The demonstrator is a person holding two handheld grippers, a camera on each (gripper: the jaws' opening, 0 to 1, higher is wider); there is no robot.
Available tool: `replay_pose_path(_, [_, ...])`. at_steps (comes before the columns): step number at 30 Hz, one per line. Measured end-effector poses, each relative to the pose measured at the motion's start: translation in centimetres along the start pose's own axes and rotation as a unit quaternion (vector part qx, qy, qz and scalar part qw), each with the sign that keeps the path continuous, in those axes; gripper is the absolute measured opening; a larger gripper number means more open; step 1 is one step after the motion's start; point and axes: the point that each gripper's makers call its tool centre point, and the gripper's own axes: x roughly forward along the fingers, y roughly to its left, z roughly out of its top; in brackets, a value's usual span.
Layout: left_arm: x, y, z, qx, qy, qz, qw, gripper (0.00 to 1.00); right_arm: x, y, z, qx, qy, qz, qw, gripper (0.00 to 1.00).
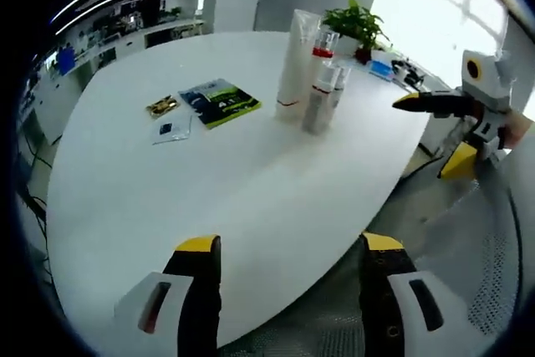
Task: Arrange the skincare products in the storage area until every visible bottle or jar stands upright without overlapping.
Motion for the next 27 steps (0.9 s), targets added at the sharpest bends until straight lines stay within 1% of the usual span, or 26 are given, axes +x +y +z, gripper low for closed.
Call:
replay_pose_path(3, [-0.6, -0.2, 0.1, -0.001, -0.010, 0.006, 0.9999, 0.66, -0.2, 0.1, 0.1, -0.001, -0.004, 0.001, 1.0000, 0.97])
replay_pose_path(6, [-0.9, 0.0, 0.2, -0.005, -0.013, 0.011, 0.9998, 0.68, -0.2, 0.1, 0.0, -0.007, -0.006, 0.000, 1.0000, 0.97])
replay_pose_path(8, [-1.3, 0.0, 0.6, -0.008, -0.018, 0.018, 0.9996, 0.69, -0.2, 0.1, 0.1, -0.009, -0.010, 0.001, 0.9999, 0.97])
replay_pose_path(12, [-1.9, 0.1, 1.0, -0.015, -0.031, 0.026, 0.9991, 0.71, -0.5, -0.4, 0.3, -0.012, -0.015, -0.013, 0.9997, 1.00])
replay_pose_path(17, [-2.6, 0.4, 1.2, -0.019, -0.039, 0.038, 0.9983, 0.73, -1.2, -0.7, 0.9, 0.010, -0.036, -0.014, 0.9992, 1.00])
replay_pose_path(20, [-3.0, 0.5, 1.4, -0.025, -0.046, 0.047, 0.9975, 0.75, -1.5, -0.8, 0.9, 0.008, -0.039, -0.017, 0.9990, 1.00])
replay_pose_path(23, [-3.2, 0.6, 1.6, -0.030, -0.053, 0.054, 0.9967, 0.77, -1.5, -0.8, 1.2, 0.007, -0.050, -0.017, 0.9986, 1.00])
replay_pose_path(27, [-3.7, 0.5, 1.6, -0.034, -0.056, 0.058, 0.9962, 0.81, -1.4, -0.7, 1.4, 0.009, -0.060, -0.014, 0.9980, 1.00])
